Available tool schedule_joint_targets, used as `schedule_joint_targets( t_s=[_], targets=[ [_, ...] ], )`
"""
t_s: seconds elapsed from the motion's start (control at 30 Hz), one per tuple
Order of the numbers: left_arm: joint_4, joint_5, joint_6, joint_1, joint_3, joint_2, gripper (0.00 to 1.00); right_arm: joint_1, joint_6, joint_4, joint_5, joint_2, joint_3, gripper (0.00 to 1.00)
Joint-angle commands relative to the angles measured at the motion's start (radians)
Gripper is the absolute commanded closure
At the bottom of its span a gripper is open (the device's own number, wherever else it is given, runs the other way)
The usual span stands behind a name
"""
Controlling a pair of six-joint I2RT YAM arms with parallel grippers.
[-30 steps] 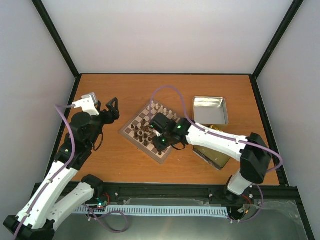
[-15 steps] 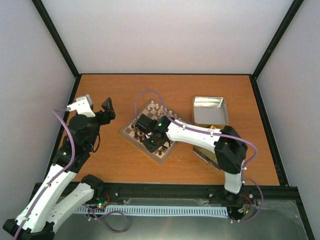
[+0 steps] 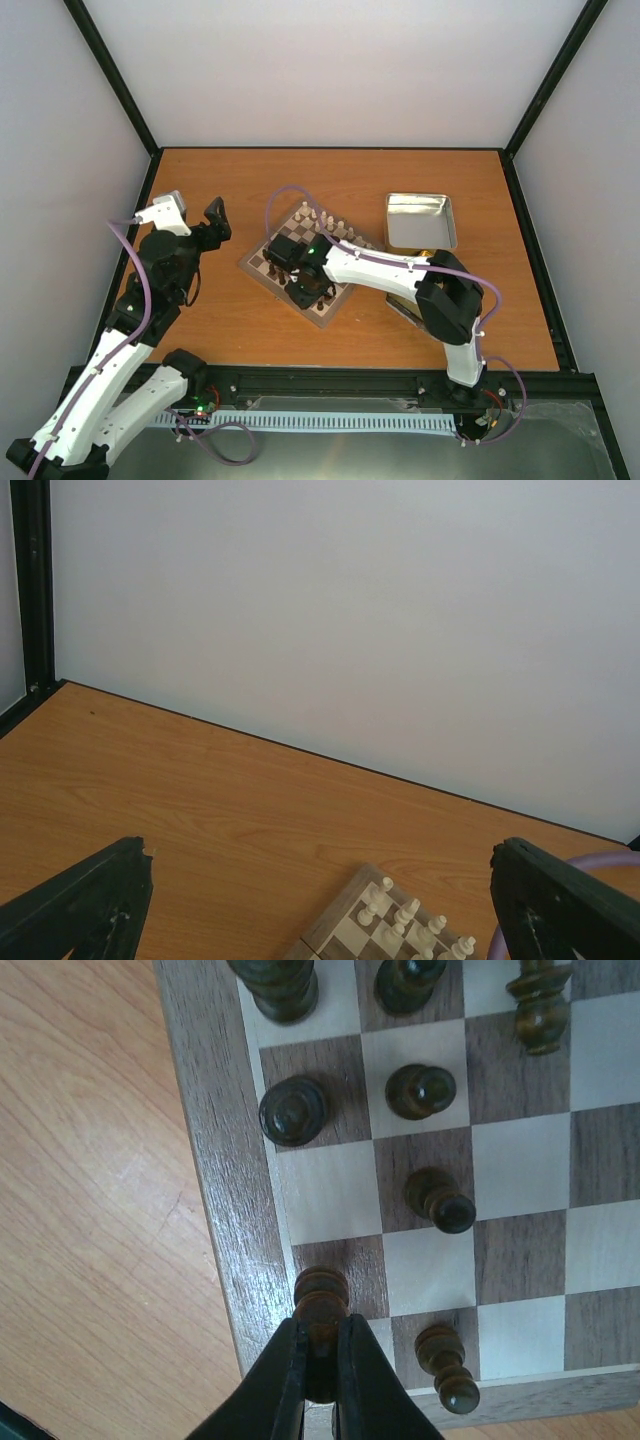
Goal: Set up the chess pieces on the board
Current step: Place the chess piece on the chessboard, then pick up the chess piece from the chessboard.
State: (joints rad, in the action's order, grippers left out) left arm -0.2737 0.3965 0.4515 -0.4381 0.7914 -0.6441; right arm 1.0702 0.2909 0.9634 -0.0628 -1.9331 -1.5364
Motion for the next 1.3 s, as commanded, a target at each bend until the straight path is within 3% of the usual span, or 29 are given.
schedule_joint_targets(
  t_s=[0.0, 0.2, 0.47, 0.6, 0.9, 1.27],
  targets=[
    [0.001, 0.01, -0.013, -0.002, -0.004, 0.008, 0.06, 0.016, -0.018, 0.039, 0.001, -0.029, -0.026, 0.97],
    [-0.002, 0.009, -0.015, -0.002, -0.003, 0.004, 0.06, 0.017, -0.016, 0.043, -0.013, -0.05, -0.037, 0.95],
    [-0.002, 0.01, -0.017, -0.002, -0.001, 0.002, 0.06, 0.016, 0.023, 0.062, -0.026, -0.004, -0.075, 0.65],
    [-0.003, 0.008, -0.018, -0.002, 0.002, -0.001, 0.06, 0.008, 0.055, 0.035, -0.044, 0.061, -0.083, 0.6],
    [-0.005, 0.023, -0.006, -0.002, -0.004, 0.002, 0.06, -0.133, 0.152, -0.185, -0.054, 0.099, 0.046, 0.62],
    [-0.003, 0.026, -0.008, -0.002, -0.004, -0.019, 0.06, -0.194, 0.074, -0.214, 0.001, -0.151, -0.174, 0.63]
  ],
)
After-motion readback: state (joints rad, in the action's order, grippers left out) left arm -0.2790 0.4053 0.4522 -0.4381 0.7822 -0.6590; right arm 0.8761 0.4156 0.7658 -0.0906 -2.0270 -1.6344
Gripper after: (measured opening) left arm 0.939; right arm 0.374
